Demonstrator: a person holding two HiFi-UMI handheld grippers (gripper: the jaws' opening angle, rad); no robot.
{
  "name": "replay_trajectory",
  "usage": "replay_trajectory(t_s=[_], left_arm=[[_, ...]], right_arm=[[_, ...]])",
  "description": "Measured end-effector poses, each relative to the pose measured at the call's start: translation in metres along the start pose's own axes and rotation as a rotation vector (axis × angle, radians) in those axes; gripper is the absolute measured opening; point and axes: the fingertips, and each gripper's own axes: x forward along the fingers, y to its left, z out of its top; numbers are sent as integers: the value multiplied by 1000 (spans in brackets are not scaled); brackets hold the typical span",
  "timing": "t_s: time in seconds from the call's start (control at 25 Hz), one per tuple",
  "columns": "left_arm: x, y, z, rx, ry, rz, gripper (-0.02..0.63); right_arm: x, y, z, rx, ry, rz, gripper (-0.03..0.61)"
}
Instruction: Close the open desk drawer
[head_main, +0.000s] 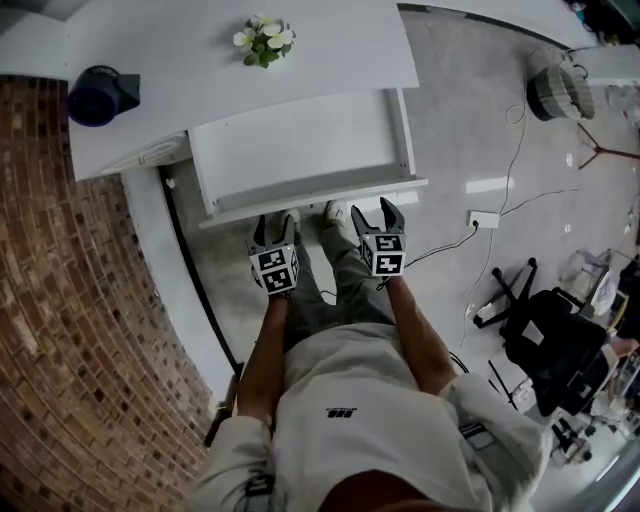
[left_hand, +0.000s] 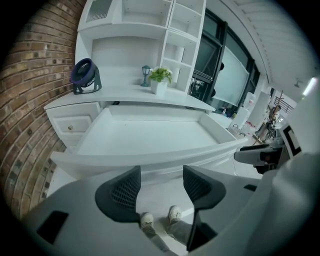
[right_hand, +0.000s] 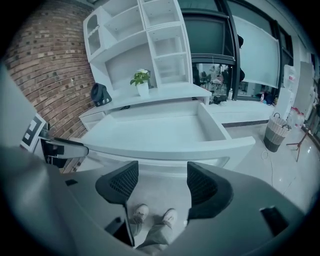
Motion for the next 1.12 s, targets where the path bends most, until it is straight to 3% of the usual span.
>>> replay_trajectory(t_s=[0.52,1.12], left_arm=[[8,5,2,-65,-37,105,284],[24,15,21,-45,-41,133,273]], right_arm=[[16,-9,6,7,-9,43,299],[33,-14,25,5,-10,39,300]])
